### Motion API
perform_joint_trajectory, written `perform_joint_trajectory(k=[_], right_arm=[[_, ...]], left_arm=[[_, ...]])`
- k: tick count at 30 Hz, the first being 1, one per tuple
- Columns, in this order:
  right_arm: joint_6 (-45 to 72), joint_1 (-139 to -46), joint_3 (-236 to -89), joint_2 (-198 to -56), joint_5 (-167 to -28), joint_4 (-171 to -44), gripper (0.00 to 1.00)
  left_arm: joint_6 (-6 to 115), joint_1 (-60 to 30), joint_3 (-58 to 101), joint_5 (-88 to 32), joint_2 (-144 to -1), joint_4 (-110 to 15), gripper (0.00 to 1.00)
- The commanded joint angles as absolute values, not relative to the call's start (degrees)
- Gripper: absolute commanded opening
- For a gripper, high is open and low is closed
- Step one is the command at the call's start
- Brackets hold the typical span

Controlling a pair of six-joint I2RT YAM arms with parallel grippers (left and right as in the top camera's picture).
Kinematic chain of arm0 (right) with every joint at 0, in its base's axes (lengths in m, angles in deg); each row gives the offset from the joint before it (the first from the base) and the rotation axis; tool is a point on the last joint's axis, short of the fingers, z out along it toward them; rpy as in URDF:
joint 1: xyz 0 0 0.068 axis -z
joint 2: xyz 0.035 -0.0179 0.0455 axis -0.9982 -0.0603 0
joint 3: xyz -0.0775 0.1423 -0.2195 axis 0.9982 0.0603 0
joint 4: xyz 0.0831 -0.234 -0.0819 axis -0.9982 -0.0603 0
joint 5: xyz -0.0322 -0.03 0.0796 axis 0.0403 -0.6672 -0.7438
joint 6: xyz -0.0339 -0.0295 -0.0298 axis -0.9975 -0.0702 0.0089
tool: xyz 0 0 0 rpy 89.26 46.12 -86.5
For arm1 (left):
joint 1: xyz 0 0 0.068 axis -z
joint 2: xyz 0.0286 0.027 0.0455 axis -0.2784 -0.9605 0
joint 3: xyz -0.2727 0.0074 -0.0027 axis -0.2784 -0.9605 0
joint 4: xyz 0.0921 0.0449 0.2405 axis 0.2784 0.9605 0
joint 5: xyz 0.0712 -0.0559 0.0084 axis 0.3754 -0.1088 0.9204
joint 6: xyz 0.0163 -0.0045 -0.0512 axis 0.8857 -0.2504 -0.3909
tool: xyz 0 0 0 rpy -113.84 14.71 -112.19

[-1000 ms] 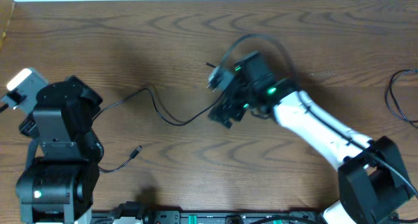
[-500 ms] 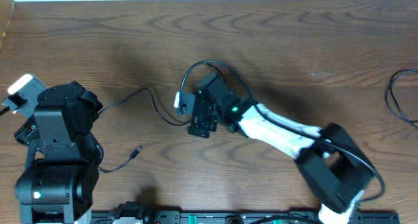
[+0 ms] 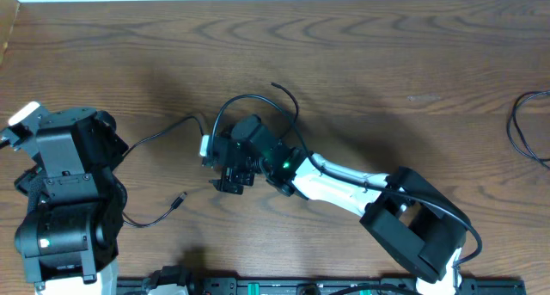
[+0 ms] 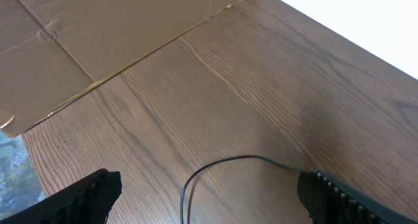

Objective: Untangle cables
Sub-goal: 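Drag the grasped black cables up-right off the table with the right gripper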

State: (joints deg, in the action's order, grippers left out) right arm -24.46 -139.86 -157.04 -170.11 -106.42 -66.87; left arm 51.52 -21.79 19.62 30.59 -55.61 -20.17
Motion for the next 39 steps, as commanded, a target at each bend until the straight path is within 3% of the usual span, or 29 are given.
perform_joint_trajectory(k=[1, 12, 16, 17, 20, 21, 22, 31, 39], right_arm=[[-20.96, -141.09, -157.24, -170.79, -107.82, -65.52, 0.99], [-8.13, -141.35, -157.26, -179.18, -108.08, -51.86, 0.99], [-6.67, -141.28, -157.31, -179.25, -108.28, -51.05, 0.91], [-6.67, -141.3, -157.33, -179.25, -108.26, -51.07, 0.81], [-4.98, -141.28, -157.33, -179.23, -108.26, -51.29, 0.38], [-4.13, -141.26, -157.33, -179.23, -108.26, -51.24, 0.14], [-3.52, -141.13, -157.33, -179.23, -108.24, -51.27, 0.01], [-0.24, -138.64, -157.33, -176.78, -108.22, -54.39, 0.01], [-0.26, -128.8, -157.33, -159.27, -100.61, -58.5, 0.01]], left_arm=[[52.02, -22.14, 20.76, 28.8, -55.5, -19.55, 0.92], [52.02, -22.14, 20.76, 25.54, -55.5, -17.59, 0.92], [52.0, -22.14, 20.76, 25.54, -55.5, -17.06, 0.92], [52.0, -22.14, 20.76, 25.54, -55.5, -17.04, 0.92], [52.0, -22.14, 20.76, 25.54, -55.5, -16.84, 0.92], [52.0, -22.14, 20.76, 25.54, -55.5, -16.71, 0.92], [52.0, -22.14, 20.76, 25.54, -55.5, -16.54, 0.92], [52.02, -22.14, 20.76, 25.54, -55.52, -16.14, 0.92], [52.02, -22.14, 20.76, 25.54, -55.52, -16.01, 0.92]])
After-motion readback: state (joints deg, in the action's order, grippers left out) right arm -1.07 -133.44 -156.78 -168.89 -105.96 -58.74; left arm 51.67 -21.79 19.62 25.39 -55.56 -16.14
